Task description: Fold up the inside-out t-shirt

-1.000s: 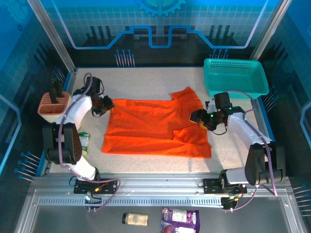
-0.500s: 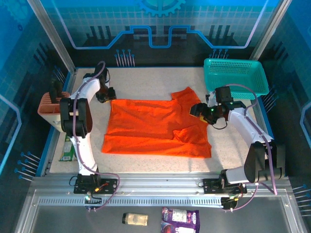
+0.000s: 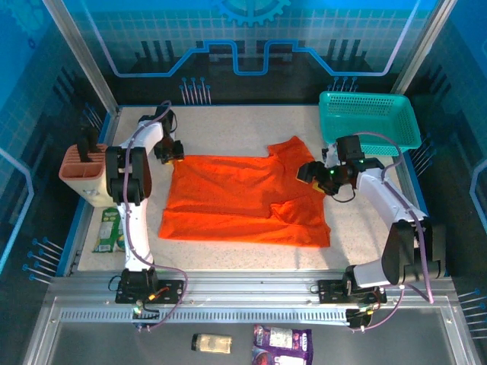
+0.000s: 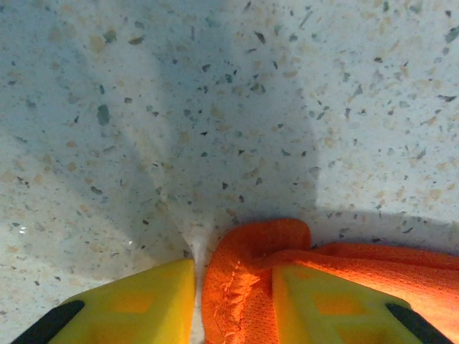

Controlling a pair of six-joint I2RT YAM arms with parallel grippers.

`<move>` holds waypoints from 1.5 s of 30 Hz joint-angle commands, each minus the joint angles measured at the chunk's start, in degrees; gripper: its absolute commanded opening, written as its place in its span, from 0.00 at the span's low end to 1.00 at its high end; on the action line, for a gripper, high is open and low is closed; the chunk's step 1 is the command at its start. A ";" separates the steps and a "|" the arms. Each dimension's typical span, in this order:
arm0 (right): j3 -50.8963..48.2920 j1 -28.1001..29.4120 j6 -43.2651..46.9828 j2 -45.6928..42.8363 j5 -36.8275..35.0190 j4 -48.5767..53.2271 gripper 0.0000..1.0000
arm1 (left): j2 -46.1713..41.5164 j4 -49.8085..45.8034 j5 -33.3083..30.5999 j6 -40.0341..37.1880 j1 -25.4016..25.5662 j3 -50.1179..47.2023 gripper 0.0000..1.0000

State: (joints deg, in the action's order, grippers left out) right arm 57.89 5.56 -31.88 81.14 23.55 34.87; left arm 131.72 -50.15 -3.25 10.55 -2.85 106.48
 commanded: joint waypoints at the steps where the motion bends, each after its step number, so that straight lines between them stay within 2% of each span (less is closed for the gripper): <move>1: 1.84 -0.33 -0.72 1.56 0.51 -0.24 0.73 | 2.20 -2.30 -1.68 0.36 -0.40 2.54 0.31; 10: 4.24 -0.07 0.49 5.11 0.14 -1.33 0.72 | 2.31 -2.54 -1.86 0.11 -0.39 3.02 0.18; 13: 6.28 -0.01 3.14 7.80 -0.96 -3.77 0.72 | 2.23 -2.45 -1.76 -0.05 -0.40 2.82 0.20; 16: 10.94 0.20 8.17 13.15 -2.90 -4.12 0.71 | 1.35 -2.19 -1.68 0.26 -0.31 2.61 0.27; 21: 22.34 1.02 15.60 24.23 -8.57 -2.30 0.65 | -0.39 -1.07 -1.33 0.70 0.26 1.80 0.29; 26: 37.36 1.71 21.43 37.08 -13.84 3.00 0.51 | 0.12 -1.53 -1.67 0.56 0.39 1.56 0.28; 31: 51.31 2.44 26.49 46.96 -19.24 7.70 0.47 | 0.19 -1.44 -1.52 0.54 0.39 1.10 0.28; 36: 65.53 2.27 27.94 57.56 -19.14 12.91 0.43 | 0.29 -1.87 -2.10 0.35 0.40 1.20 0.28; 45: 84.52 1.91 27.06 70.49 -16.32 17.40 0.41 | 0.69 -2.76 -2.90 0.00 0.39 1.37 0.28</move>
State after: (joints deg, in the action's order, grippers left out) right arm 136.57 7.40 -5.65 148.27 6.04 47.46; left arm 132.75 -50.76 -4.82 10.55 -2.72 108.27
